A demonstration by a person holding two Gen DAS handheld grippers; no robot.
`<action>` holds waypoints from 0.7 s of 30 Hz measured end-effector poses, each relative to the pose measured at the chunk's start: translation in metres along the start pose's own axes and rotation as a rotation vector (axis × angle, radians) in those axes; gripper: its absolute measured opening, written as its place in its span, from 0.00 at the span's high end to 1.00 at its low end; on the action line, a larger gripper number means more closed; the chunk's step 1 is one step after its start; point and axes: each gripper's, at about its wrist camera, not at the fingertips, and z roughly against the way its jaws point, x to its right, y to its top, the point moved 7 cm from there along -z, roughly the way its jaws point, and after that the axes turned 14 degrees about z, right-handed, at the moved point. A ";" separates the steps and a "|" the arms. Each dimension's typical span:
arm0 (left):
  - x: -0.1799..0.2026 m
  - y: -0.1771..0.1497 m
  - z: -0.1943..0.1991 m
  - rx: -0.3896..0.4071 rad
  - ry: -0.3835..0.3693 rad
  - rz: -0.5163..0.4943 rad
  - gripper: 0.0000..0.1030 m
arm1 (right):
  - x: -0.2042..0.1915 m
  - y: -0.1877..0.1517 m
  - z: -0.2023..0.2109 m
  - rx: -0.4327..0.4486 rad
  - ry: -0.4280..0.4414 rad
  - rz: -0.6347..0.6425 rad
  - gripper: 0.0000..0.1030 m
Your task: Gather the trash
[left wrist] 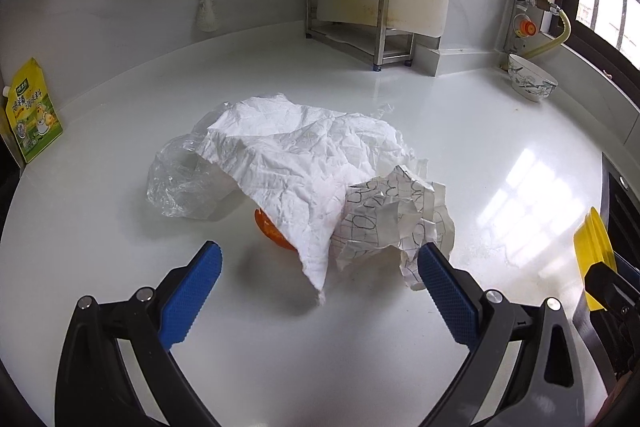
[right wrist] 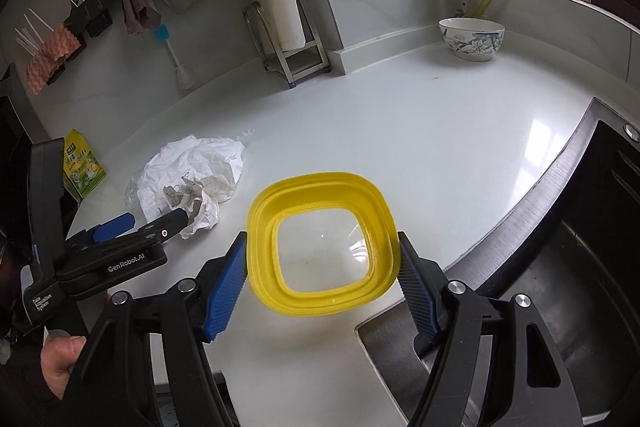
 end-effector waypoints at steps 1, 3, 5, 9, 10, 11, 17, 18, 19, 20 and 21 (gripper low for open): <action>0.002 0.002 0.001 0.012 -0.007 0.004 0.10 | -0.001 0.000 0.000 0.000 0.002 0.000 0.34; 0.004 0.006 0.000 0.021 -0.015 0.004 0.21 | -0.002 0.000 0.000 0.000 0.007 0.001 0.34; 0.009 0.004 -0.006 -0.007 -0.021 -0.008 0.36 | -0.004 0.000 0.000 0.002 0.010 0.003 0.34; 0.007 0.000 -0.020 -0.082 -0.035 0.005 0.75 | -0.005 0.001 0.001 0.009 0.015 0.003 0.34; 0.005 0.000 -0.021 -0.092 -0.043 0.016 0.81 | -0.005 0.001 0.001 0.006 0.016 0.002 0.34; 0.004 0.001 -0.022 -0.097 -0.052 0.025 0.84 | -0.005 0.000 0.000 0.003 0.017 0.000 0.34; -0.003 -0.003 -0.010 -0.075 -0.060 0.004 0.94 | -0.005 0.000 0.000 0.003 0.023 -0.001 0.34; -0.004 -0.004 -0.007 -0.069 -0.059 -0.002 0.94 | -0.005 0.000 0.000 0.004 0.022 -0.002 0.34; -0.006 -0.005 -0.004 -0.064 -0.056 -0.007 0.94 | -0.004 0.000 0.000 0.006 0.023 -0.004 0.34; -0.008 -0.006 -0.002 -0.061 -0.057 -0.009 0.94 | -0.004 0.000 0.000 0.007 0.023 -0.006 0.34; -0.011 -0.007 0.001 -0.059 -0.060 -0.010 0.94 | -0.003 0.000 0.001 0.008 0.024 -0.008 0.34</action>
